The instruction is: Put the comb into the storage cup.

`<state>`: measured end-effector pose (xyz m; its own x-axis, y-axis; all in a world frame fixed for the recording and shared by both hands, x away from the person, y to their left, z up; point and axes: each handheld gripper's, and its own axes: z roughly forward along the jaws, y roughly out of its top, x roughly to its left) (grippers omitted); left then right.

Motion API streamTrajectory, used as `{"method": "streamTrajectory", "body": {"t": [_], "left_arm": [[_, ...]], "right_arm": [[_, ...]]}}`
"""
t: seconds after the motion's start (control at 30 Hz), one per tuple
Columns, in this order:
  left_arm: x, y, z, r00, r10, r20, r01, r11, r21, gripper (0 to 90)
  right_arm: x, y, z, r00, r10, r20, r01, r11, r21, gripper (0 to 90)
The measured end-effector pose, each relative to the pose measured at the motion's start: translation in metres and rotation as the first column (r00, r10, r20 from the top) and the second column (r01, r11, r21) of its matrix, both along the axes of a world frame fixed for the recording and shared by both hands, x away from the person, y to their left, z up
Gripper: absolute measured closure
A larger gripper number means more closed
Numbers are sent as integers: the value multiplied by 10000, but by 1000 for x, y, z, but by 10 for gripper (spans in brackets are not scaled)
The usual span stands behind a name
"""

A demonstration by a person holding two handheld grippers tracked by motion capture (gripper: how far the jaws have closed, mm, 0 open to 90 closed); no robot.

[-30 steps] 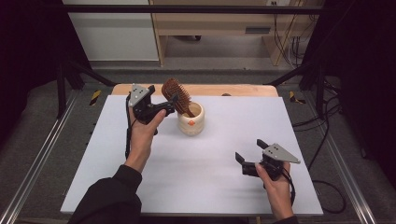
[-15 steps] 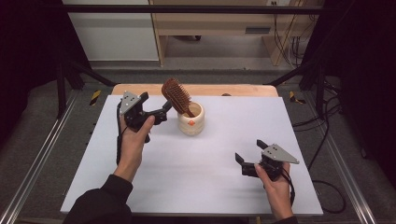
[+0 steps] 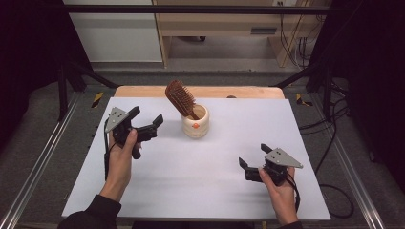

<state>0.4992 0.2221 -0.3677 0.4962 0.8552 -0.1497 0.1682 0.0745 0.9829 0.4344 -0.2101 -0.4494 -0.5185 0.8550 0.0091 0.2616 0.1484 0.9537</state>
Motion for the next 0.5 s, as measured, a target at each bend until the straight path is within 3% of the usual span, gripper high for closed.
{"method": "streamTrajectory", "body": {"t": [0.5], "left_arm": [[-23,30,-8,9997,231,77,-232,9997,116,25]], "right_arm": [[-1,0,-1,10000,38,30,-38,9999,-100,45]]}}
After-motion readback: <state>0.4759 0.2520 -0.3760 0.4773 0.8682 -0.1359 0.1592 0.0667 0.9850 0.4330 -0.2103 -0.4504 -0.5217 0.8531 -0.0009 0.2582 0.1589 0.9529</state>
